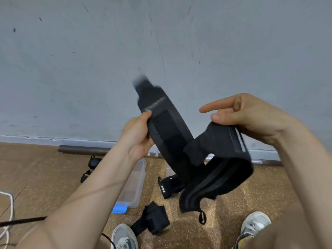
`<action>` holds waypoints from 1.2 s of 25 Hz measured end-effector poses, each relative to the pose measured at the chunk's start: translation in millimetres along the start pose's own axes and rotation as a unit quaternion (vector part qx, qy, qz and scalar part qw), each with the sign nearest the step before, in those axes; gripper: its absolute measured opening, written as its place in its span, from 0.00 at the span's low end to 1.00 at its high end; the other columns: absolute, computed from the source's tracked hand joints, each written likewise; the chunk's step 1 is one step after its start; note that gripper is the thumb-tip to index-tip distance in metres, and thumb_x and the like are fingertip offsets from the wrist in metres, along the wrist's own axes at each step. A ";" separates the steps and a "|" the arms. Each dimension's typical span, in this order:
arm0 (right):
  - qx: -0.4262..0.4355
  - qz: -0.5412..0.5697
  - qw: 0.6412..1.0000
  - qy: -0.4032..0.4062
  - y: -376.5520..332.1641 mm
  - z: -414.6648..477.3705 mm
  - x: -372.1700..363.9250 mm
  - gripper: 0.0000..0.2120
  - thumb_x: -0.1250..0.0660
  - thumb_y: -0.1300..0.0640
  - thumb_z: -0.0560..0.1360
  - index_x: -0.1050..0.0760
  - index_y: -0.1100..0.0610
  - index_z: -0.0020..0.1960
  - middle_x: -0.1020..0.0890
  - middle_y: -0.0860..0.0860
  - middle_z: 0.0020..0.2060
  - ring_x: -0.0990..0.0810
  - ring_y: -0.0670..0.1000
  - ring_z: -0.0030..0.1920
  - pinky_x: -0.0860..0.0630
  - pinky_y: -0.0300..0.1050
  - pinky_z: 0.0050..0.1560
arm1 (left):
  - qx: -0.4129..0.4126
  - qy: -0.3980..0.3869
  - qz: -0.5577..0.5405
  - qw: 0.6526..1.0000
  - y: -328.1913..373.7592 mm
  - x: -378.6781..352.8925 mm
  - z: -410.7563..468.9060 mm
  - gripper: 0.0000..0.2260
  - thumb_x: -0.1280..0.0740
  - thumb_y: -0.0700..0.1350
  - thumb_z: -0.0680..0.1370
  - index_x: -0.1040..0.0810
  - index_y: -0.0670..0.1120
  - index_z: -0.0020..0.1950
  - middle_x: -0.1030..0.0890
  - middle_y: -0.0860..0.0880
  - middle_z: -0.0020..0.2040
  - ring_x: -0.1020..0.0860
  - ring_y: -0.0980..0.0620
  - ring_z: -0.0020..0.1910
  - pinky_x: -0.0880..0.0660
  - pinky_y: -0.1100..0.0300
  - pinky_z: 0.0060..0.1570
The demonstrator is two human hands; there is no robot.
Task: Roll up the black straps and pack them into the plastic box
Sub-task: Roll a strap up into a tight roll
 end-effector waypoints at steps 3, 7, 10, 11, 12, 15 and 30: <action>0.035 0.050 0.998 -0.018 0.0 -2.0 3.7 0.22 0.26 0.58 0.62 0.17 0.57 0.56 0.14 0.54 0.37 0.16 0.50 0.38 0.21 0.39 0.47 | 0.001 0.014 -0.048 0.999 3.6 2.3 0.5 0.10 0.39 0.45 0.83 0.21 0.43 0.49 0.16 0.49 0.36 0.17 0.54 0.32 0.21 0.61 0.29; 0.074 0.134 0.988 -0.029 -11.6 -10.8 14.5 0.22 0.28 0.62 0.60 0.15 0.56 0.54 0.13 0.53 0.43 0.16 0.45 0.35 0.20 0.34 0.40 | -0.110 0.098 0.002 0.989 28.6 27.6 15.4 0.10 0.44 0.44 0.85 0.23 0.47 0.53 0.17 0.49 0.46 0.18 0.52 0.42 0.22 0.60 0.32; 0.116 0.227 0.967 0.025 -9.6 -5.7 18.3 0.20 0.27 0.62 0.58 0.14 0.55 0.50 0.15 0.49 0.37 0.17 0.44 0.36 0.21 0.35 0.43 | -0.126 0.090 0.148 0.977 34.3 38.5 23.3 0.12 0.44 0.39 0.83 0.25 0.45 0.63 0.17 0.47 0.54 0.18 0.50 0.48 0.20 0.56 0.38; 0.120 0.238 0.963 0.028 -5.3 0.1 11.6 0.22 0.26 0.64 0.59 0.16 0.55 0.53 0.16 0.50 0.38 0.18 0.45 0.38 0.21 0.35 0.44 | -0.110 0.054 0.199 0.972 26.7 32.0 23.0 0.12 0.42 0.37 0.82 0.26 0.44 0.64 0.18 0.45 0.56 0.18 0.49 0.49 0.19 0.54 0.41; 0.121 0.235 0.964 0.028 -1.1 6.3 2.6 0.24 0.25 0.67 0.60 0.18 0.55 0.55 0.17 0.50 0.39 0.18 0.46 0.38 0.22 0.36 0.44 | -0.093 0.019 0.239 0.966 17.5 24.1 21.3 0.12 0.41 0.37 0.82 0.26 0.43 0.64 0.18 0.44 0.56 0.18 0.47 0.50 0.19 0.52 0.44; 0.131 0.203 0.969 0.057 8.6 21.8 -20.8 0.23 0.27 0.70 0.66 0.19 0.50 0.56 0.21 0.52 0.41 0.22 0.49 0.39 0.24 0.39 0.42 | -0.079 -0.017 0.256 0.963 3.0 5.5 12.7 0.12 0.34 0.38 0.79 0.23 0.43 0.62 0.16 0.42 0.52 0.17 0.45 0.48 0.20 0.52 0.46; 0.041 -0.140 0.982 0.124 17.5 30.9 -68.6 0.08 0.26 0.50 0.71 0.24 0.47 0.45 0.15 0.50 0.39 0.16 0.50 0.37 0.21 0.44 0.39 | -0.274 0.071 0.142 0.948 35.7 -1.8 -17.9 0.08 0.36 0.38 0.79 0.28 0.51 0.46 0.27 0.38 0.33 0.29 0.46 0.33 0.32 0.52 0.35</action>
Point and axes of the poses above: each hand's wrist, its own z-axis towards the middle knuckle, its own x-axis out of the back of the hand, y = z × x, the point moved 6 cm from there along z, towards the middle knuckle
